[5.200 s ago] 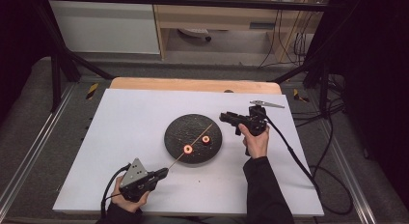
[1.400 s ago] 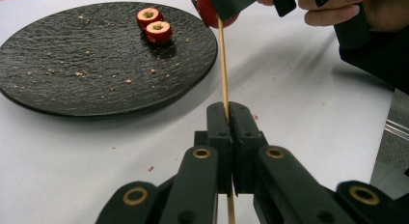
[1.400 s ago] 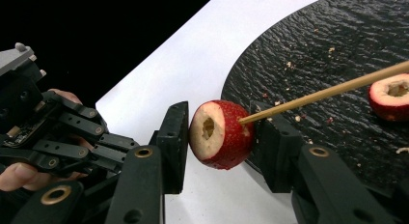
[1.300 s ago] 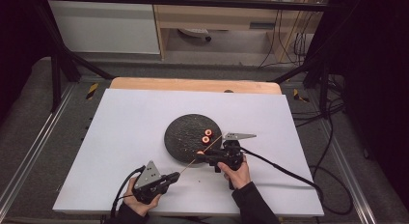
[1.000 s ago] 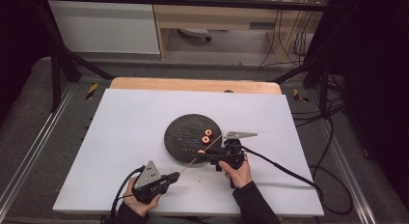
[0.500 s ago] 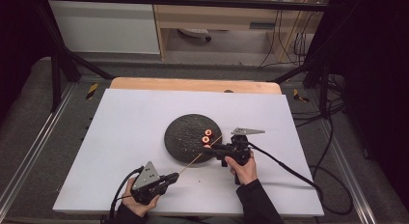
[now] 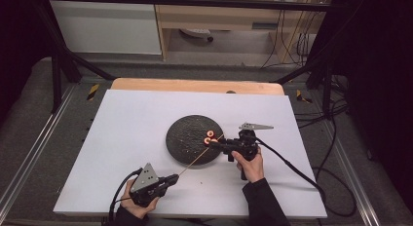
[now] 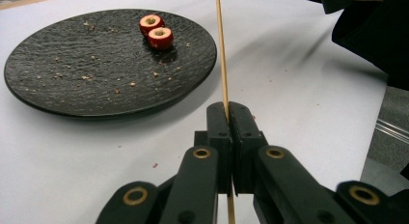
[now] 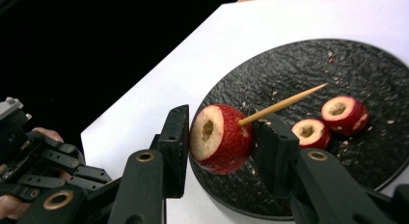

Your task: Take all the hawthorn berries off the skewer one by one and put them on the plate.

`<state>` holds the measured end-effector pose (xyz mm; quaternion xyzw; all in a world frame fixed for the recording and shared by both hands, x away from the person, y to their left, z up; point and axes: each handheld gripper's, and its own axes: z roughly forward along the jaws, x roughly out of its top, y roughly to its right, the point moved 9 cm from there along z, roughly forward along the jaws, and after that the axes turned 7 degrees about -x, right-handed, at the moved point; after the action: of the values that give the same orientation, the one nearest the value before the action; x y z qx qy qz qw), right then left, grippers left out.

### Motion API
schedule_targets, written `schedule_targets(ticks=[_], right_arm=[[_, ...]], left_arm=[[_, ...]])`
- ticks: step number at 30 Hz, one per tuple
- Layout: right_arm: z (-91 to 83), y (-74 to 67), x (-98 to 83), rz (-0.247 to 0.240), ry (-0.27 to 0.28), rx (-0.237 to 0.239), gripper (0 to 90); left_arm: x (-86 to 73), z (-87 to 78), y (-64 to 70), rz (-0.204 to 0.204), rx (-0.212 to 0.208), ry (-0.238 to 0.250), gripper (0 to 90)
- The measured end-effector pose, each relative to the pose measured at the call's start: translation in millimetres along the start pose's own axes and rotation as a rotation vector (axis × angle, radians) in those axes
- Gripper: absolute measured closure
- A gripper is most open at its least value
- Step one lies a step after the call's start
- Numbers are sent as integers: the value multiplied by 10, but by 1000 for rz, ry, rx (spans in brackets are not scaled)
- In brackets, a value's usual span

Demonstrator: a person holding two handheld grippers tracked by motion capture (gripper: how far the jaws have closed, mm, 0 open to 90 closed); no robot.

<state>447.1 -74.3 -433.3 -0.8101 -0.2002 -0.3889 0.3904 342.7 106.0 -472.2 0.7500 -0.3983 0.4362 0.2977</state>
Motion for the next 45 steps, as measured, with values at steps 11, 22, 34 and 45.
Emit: schedule_targets(ticks=[11, 22, 34, 45], right_arm=[[-44, 97, 157, 16, 12, -25, 611], [-209, 292, 401, 18, 57, -115, 613], [-282, 410, 473, -3, 64, -189, 614], [86, 262, 167, -48, -21, -166, 615]], left_arm=[[8, -36, -19, 1, 8, 10, 879], [6, -72, -43, -3, 16, 18, 879], [22, -158, -202, -49, 58, 38, 879], [11, -186, -298, -76, 85, 43, 879]])
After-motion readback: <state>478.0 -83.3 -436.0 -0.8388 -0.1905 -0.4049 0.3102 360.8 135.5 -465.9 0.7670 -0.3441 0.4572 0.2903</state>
